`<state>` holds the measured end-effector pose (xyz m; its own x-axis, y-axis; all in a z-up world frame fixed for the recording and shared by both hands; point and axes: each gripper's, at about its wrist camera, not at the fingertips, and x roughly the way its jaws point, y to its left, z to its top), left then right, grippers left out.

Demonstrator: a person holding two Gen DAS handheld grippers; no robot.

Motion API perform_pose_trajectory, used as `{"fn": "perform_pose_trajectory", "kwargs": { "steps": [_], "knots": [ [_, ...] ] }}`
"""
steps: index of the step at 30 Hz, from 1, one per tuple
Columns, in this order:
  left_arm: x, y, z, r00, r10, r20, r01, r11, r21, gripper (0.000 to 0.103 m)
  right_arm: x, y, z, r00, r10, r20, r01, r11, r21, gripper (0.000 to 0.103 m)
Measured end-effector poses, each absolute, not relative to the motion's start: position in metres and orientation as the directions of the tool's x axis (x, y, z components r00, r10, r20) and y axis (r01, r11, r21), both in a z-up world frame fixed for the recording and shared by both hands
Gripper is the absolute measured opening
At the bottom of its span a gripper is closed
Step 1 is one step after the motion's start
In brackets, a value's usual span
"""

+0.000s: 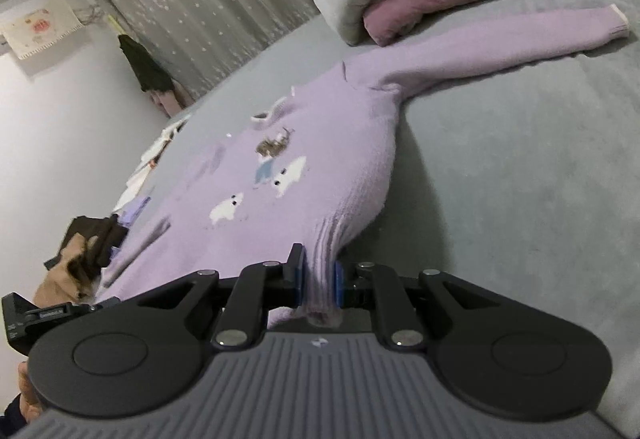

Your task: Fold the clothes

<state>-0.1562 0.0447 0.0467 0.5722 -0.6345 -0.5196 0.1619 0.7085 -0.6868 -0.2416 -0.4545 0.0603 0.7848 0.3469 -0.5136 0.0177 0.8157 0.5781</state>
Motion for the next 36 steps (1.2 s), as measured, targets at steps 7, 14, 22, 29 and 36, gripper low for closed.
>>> {"fn": "perform_pose_trajectory", "kwargs": {
  "steps": [7, 14, 22, 29, 36],
  "knots": [
    [-0.161, 0.050, 0.033, 0.501, -0.583, -0.639, 0.091, 0.770, -0.631, 0.014, -0.238, -0.458, 0.037, 0.679, 0.346, -0.648, 0.081, 0.841, 0.534, 0.023],
    [-0.144, 0.120, 0.052, 0.712, -0.416, -0.565, -0.087, 0.747, -0.659, 0.047, -0.243, -0.522, 0.056, 0.818, 0.213, -0.534, 0.226, 0.735, 0.640, 0.082],
    [-0.087, 0.218, 0.033, 0.818, -0.132, -0.560, -0.389, 0.591, -0.707, 0.060, -0.195, -0.575, 0.054, 0.849, 0.121, -0.514, 0.347, 0.604, 0.717, 0.087],
    [-0.053, 0.275, 0.016, 0.811, 0.040, -0.584, -0.536, 0.454, -0.712, 0.063, -0.143, -0.559, 0.053, 0.832, 0.125, -0.540, 0.333, 0.666, 0.667, 0.087],
    [-0.011, 0.301, 0.010, 0.803, 0.091, -0.589, -0.523, 0.582, -0.623, 0.061, -0.114, -0.520, 0.059, 0.824, 0.185, -0.536, 0.252, 0.728, 0.637, 0.087]
  ]
}}
